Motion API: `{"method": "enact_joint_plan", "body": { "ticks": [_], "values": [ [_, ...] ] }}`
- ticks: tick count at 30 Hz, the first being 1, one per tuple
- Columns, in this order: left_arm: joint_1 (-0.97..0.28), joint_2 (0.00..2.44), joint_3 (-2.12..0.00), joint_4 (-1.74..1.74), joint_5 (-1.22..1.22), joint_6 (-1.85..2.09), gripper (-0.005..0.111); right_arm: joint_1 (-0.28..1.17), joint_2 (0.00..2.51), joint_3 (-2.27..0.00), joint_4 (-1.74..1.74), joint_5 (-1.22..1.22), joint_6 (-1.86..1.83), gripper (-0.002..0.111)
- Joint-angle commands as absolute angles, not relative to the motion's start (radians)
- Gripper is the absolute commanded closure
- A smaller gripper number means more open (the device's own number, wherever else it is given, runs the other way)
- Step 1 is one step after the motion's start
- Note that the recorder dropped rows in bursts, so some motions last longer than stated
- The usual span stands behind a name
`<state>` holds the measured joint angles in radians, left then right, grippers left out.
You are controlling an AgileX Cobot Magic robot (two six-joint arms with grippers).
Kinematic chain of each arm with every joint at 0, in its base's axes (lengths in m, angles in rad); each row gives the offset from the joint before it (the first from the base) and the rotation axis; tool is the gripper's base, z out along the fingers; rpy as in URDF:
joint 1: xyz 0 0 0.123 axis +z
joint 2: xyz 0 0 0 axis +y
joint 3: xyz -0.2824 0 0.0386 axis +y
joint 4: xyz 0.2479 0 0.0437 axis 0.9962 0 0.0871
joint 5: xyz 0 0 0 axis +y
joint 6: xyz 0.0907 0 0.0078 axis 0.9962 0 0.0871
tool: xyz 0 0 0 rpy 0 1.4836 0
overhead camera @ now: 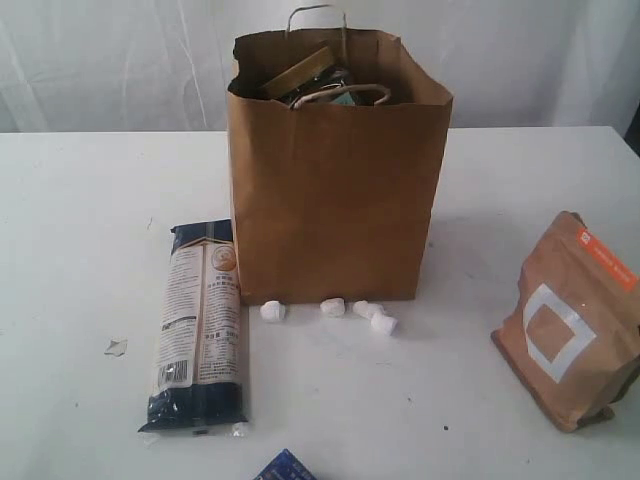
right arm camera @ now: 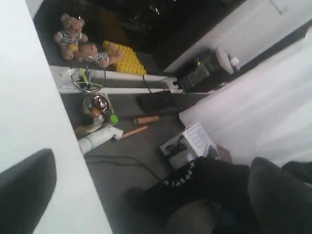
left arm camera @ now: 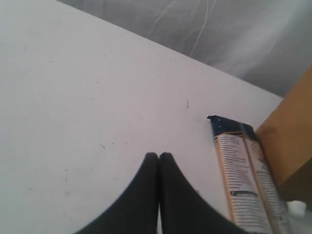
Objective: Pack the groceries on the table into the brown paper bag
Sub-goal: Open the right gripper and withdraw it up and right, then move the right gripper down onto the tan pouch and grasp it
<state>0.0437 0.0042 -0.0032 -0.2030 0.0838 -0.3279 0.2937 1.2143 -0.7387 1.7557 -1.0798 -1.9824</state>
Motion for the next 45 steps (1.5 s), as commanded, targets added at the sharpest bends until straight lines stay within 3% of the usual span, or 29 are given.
{"method": "enact_joint_plan", "body": {
  "ticks": [1, 9, 13, 18, 21, 27, 31, 36, 39, 42, 45],
  "values": [
    [0.035, 0.0, 0.0, -0.268, 0.071, -0.462, 0.107, 0.187, 1.186, -0.7, 1.744, -0.871, -2.063, 0.015],
    [0.035, 0.0, 0.0, -0.321, 0.065, -0.655, 0.107, 0.191, 1.109, -0.696, 1.744, -0.767, -2.089, 0.061],
    [0.035, 0.0, 0.0, -0.316, 0.041, -0.651, 0.107, 0.191, 1.082, -0.696, 1.744, -0.812, -1.93, 0.069],
    [0.035, 0.0, 0.0, -0.272, -0.027, -0.651, 0.107, 0.191, 1.052, -0.696, 1.744, -0.795, -1.792, 0.07],
    [0.035, 0.0, 0.0, -0.255, -0.045, -0.648, 0.107, 0.191, 1.05, -0.696, 1.744, -0.642, -1.724, 0.074],
    [0.035, 0.0, 0.0, -0.192, -0.177, -0.594, 0.107, 0.191, 1.052, -0.696, 1.743, -0.009, -1.702, 0.108],
    [0.035, 0.006, -0.013, -0.197, -0.329, -0.511, 0.107, 0.191, 1.052, -0.711, 1.693, 0.302, -1.794, 0.108],
    [0.035, 0.135, -0.123, -0.211, -0.404, -0.395, 0.107, 0.191, 1.046, -0.747, 1.733, 0.327, -1.856, 0.108],
    [0.035, 0.236, -0.187, -0.198, -0.392, -0.285, 0.107, 0.191, 1.031, -0.756, 1.733, 0.181, -1.855, 0.108],
    [0.035, 0.318, -0.212, -0.191, -0.32, -0.156, 0.107, 0.191, 1.026, -0.752, 1.744, -0.14, -1.786, 0.108],
    [0.035, 0.36, -0.211, -0.191, -0.209, -0.117, 0.107, 0.191, 1.026, -0.723, 1.744, -0.398, -1.798, 0.098]
  ]
}}
